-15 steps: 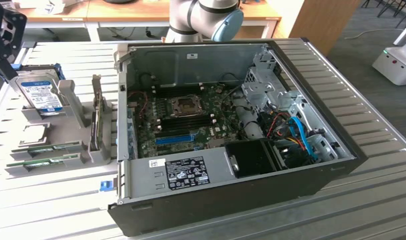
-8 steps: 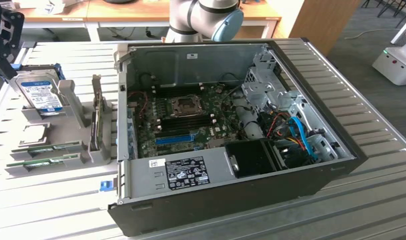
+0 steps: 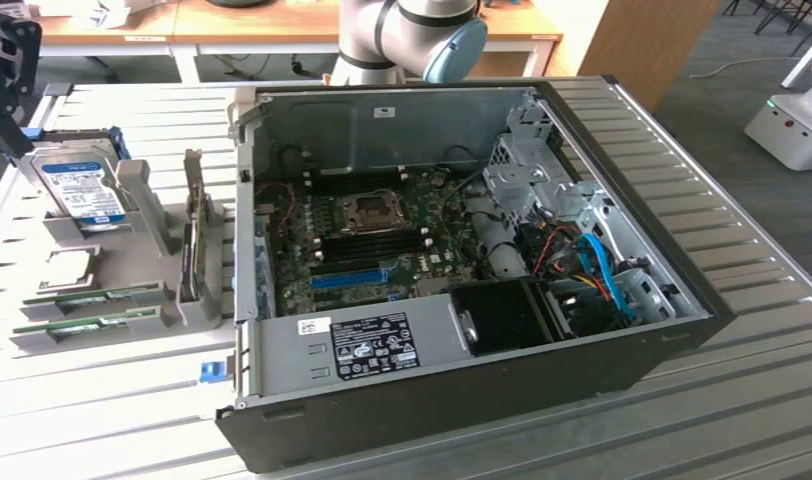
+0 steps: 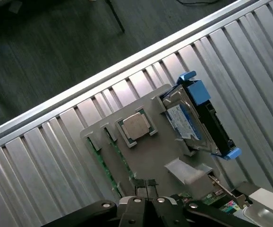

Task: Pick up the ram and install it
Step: 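Pick up the ram and move it above insertion slot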

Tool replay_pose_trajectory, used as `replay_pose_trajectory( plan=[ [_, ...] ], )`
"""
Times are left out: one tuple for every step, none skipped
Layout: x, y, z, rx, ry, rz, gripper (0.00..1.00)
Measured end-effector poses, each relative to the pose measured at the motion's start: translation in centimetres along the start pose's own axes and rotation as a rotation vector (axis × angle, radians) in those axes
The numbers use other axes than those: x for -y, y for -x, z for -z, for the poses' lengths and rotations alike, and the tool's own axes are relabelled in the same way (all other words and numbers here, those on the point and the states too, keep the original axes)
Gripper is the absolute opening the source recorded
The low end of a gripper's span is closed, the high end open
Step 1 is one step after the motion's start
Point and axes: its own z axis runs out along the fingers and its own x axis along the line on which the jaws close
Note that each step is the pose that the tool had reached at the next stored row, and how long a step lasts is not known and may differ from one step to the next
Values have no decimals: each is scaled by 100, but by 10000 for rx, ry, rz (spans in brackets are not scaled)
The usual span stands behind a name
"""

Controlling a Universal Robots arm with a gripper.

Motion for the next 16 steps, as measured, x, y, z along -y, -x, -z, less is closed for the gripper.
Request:
replay_pose_trajectory(
  plan=[
    [0, 0, 0, -3, 12, 146, 11],
    [0, 0, 0, -7, 23, 286, 11],
    [0, 0, 0, -11, 34, 425, 11],
    [0, 0, 0, -15, 46, 564, 11],
    [0, 0, 0, -20, 57, 704, 11],
    [0, 0, 0, -24, 67, 845, 11],
    [0, 0, 0, -29, 78, 985, 11],
    [0, 0, 0, -34, 89, 1139, 11],
    [0, 0, 0, -38, 101, 1278, 11],
    [0, 0, 1, -41, 113, 1415, 11],
    [0, 0, 0, -43, 124, 1552, 11],
    [0, 0, 0, -46, 135, 1690, 11],
    [0, 0, 0, -50, 146, 1829, 11],
    [0, 0, 0, -54, 157, 1979, 11],
    [0, 0, 0, -59, 168, 2120, 11],
    [0, 0, 0, -64, 179, 2260, 11]
  ],
)
